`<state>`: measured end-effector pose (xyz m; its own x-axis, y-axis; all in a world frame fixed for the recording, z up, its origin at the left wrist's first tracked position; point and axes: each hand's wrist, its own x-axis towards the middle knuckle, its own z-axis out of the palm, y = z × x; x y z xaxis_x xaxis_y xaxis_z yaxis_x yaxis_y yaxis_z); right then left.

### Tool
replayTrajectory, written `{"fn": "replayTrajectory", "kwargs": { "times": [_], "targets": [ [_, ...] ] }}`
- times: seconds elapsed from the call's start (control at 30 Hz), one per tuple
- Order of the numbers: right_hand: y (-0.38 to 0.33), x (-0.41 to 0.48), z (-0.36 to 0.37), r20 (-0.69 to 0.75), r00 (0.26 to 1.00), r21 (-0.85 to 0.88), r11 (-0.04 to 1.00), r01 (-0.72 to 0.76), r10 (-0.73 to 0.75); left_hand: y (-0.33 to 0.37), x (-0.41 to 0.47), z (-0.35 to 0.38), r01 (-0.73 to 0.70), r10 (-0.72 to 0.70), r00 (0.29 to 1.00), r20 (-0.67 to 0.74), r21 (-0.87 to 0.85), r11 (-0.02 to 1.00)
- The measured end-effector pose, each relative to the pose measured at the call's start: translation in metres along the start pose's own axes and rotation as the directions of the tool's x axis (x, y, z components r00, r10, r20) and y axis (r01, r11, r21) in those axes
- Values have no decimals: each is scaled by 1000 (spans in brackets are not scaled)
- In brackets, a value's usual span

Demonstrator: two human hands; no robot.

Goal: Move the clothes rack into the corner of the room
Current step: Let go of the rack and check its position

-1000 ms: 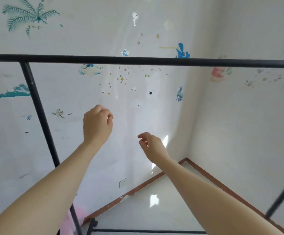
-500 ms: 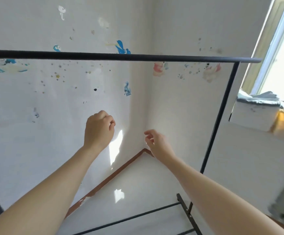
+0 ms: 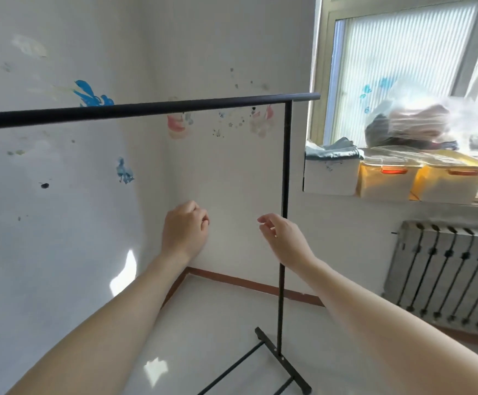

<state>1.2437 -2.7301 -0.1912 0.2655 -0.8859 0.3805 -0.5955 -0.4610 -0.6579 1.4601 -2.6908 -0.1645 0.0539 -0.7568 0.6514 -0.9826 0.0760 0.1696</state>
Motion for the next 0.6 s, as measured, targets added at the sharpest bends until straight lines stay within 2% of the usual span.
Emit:
{"fn": "replayTrajectory", "kwargs": {
  "times": [0.1,0.27,0.43,0.6],
  "targets": [
    [32,17,-21,-25,1000,1,1000,-10,10,24,18,33,1,0,999,43,-4,1000],
    [89,57,-49,-15,1000,5,1000,6,-6,65,51,85,11,-11,999,30,18,1000],
    [158,114,-83,55,998,-8,999,32,-32,115,94,131,90,-91,996,22,51,995],
    [198,169,-109,88,994,-4,997,71,-71,143,135,155,155,-156,988,-1,85,984]
  ]
}}
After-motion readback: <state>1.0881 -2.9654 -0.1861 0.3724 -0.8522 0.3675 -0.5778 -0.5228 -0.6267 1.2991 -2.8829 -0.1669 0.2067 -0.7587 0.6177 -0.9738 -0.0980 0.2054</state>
